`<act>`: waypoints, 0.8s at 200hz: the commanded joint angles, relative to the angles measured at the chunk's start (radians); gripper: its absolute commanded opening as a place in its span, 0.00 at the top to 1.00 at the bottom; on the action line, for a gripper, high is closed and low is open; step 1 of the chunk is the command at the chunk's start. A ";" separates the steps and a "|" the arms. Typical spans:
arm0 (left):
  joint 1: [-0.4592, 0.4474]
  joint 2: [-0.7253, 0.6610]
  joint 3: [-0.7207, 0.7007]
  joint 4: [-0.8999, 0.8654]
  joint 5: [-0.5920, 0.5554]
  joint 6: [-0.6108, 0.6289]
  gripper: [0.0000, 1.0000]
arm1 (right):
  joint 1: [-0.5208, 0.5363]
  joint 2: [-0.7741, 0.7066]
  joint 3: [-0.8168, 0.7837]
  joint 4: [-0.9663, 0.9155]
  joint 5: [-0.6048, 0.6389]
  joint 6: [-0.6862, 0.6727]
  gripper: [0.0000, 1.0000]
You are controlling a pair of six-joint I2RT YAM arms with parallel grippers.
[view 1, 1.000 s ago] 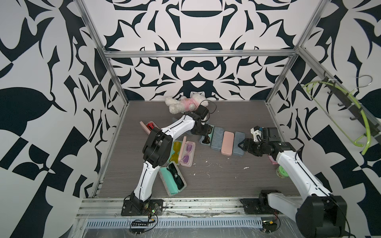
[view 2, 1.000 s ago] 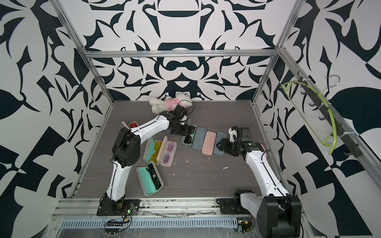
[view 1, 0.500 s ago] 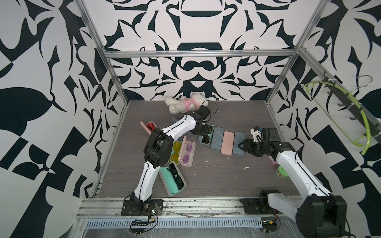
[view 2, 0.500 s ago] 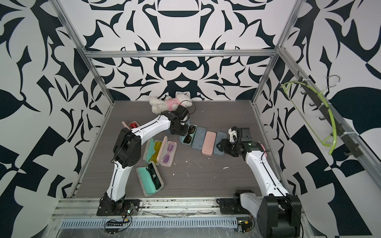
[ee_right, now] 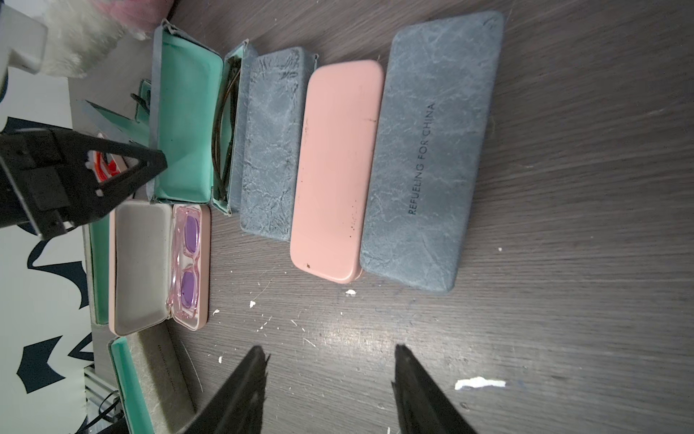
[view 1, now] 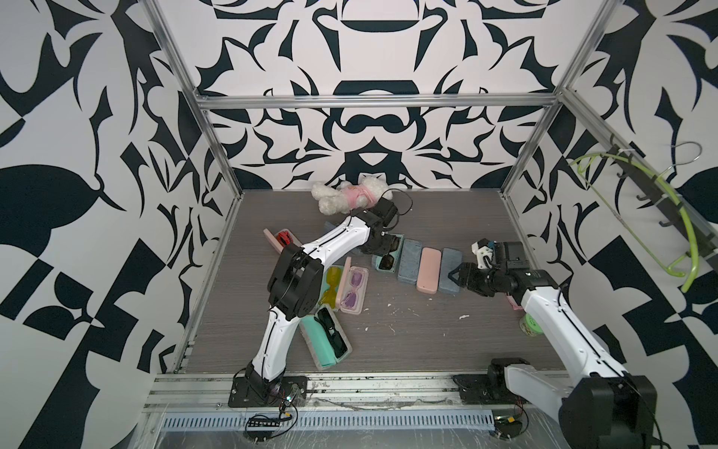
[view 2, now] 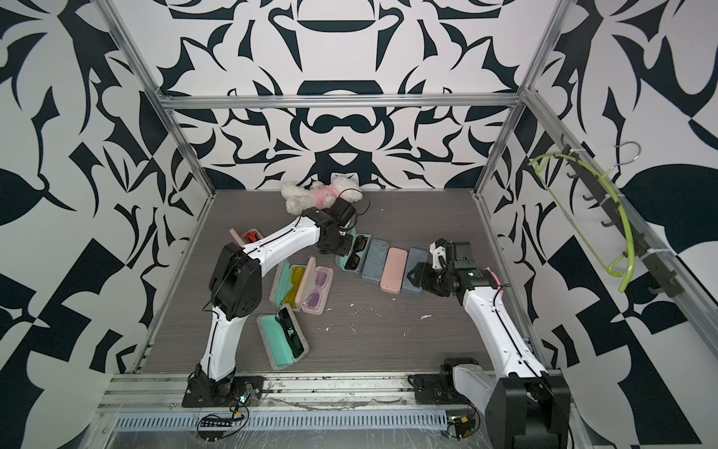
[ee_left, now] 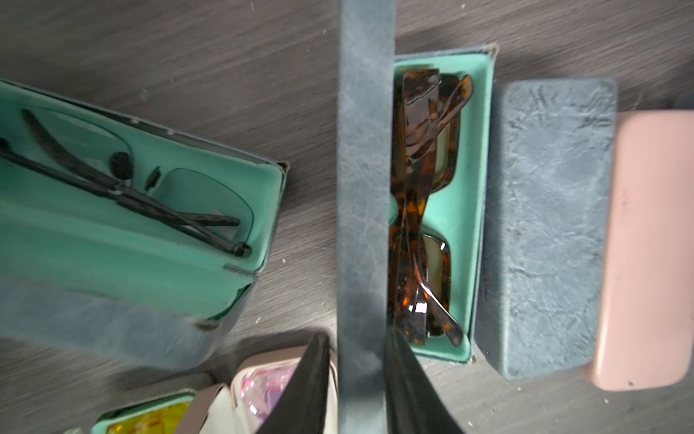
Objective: Close the glasses case
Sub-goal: Pick up the glasses case at the center of the board.
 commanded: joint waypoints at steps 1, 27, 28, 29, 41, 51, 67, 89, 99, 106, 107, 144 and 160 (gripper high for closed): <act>-0.008 -0.052 -0.025 -0.030 -0.031 0.008 0.71 | 0.010 -0.019 0.005 -0.002 0.006 0.004 0.44; -0.010 -0.042 -0.023 -0.033 -0.030 0.009 0.72 | 0.011 -0.014 -0.003 0.002 0.004 0.004 0.44; -0.010 -0.041 -0.023 -0.033 -0.030 0.011 0.71 | 0.011 -0.014 -0.003 0.002 0.004 0.004 0.44; -0.010 -0.039 -0.022 -0.034 -0.030 0.011 0.71 | 0.010 -0.014 -0.002 0.002 0.004 0.004 0.44; -0.010 -0.027 -0.018 -0.035 -0.027 0.011 0.71 | 0.011 -0.011 -0.004 0.005 0.004 0.003 0.44; -0.010 -0.019 -0.016 -0.036 -0.025 0.011 0.71 | 0.011 -0.011 -0.005 0.005 0.004 0.002 0.44; -0.012 -0.014 -0.012 -0.036 -0.016 0.007 0.67 | 0.011 -0.014 -0.008 0.004 0.004 0.000 0.44; -0.027 -0.059 -0.038 -0.020 -0.029 -0.003 0.54 | 0.011 -0.019 -0.009 -0.002 0.004 -0.005 0.44; -0.038 -0.093 -0.061 0.002 -0.048 -0.009 0.49 | 0.011 -0.021 -0.011 -0.002 0.004 -0.007 0.44; -0.044 -0.117 -0.074 0.013 -0.056 -0.014 0.45 | 0.011 -0.023 -0.015 -0.001 0.004 -0.007 0.44; -0.046 -0.120 -0.075 0.013 -0.058 -0.015 0.45 | 0.011 -0.023 -0.015 0.000 0.004 -0.007 0.44; -0.074 -0.131 -0.058 0.025 -0.073 -0.009 0.28 | 0.011 -0.023 -0.033 0.015 -0.009 -0.001 0.44; -0.074 -0.090 -0.024 -0.007 -0.078 0.000 0.27 | 0.012 -0.027 -0.040 0.020 -0.015 0.002 0.44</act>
